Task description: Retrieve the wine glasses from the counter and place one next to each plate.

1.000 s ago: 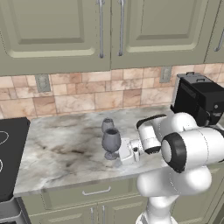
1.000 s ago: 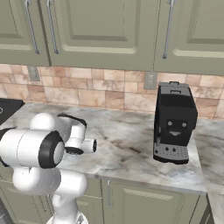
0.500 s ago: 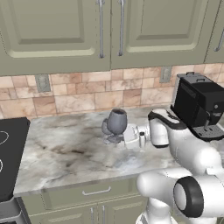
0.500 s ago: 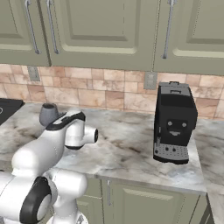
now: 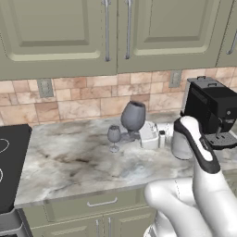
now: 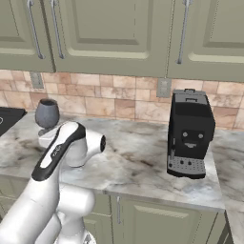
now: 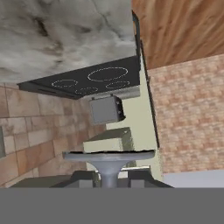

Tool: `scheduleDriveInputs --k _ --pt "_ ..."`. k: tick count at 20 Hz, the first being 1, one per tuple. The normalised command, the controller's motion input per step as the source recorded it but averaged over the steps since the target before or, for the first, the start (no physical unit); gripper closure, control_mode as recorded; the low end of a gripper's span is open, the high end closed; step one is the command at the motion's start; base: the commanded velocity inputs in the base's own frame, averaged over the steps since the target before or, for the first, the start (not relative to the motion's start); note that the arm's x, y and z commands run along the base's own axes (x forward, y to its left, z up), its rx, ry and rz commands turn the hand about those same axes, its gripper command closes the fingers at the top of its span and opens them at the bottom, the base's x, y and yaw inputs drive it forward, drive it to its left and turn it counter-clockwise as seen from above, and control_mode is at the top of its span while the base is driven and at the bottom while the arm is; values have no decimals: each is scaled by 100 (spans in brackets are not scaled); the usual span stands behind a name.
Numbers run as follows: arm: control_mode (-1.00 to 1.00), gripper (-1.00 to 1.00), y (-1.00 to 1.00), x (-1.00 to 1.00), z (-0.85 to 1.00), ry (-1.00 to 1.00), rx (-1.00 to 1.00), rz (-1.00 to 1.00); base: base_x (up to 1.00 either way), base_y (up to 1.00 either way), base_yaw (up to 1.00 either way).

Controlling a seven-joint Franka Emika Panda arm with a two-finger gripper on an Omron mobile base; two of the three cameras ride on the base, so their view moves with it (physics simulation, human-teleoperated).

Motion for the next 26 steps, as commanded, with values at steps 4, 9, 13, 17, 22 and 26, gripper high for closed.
scheduleDriveInputs --k 4,9,13,17,22,26 --pt "-100 100 0 -86 57 -3 8 -8 0 0 0" --pt "-100 100 -18 -61 31 -1 14 -7 0 0 0" --pt "-100 100 -28 -46 20 -4 16 -5 0 0 0" --pt "-100 100 -9 -73 11 -13 10 -1 0 0 0" --pt "-100 100 0 -86 10 -25 2 0 0 0 0" --pt "-100 100 1 -71 29 -25 0 0 0 0 0"
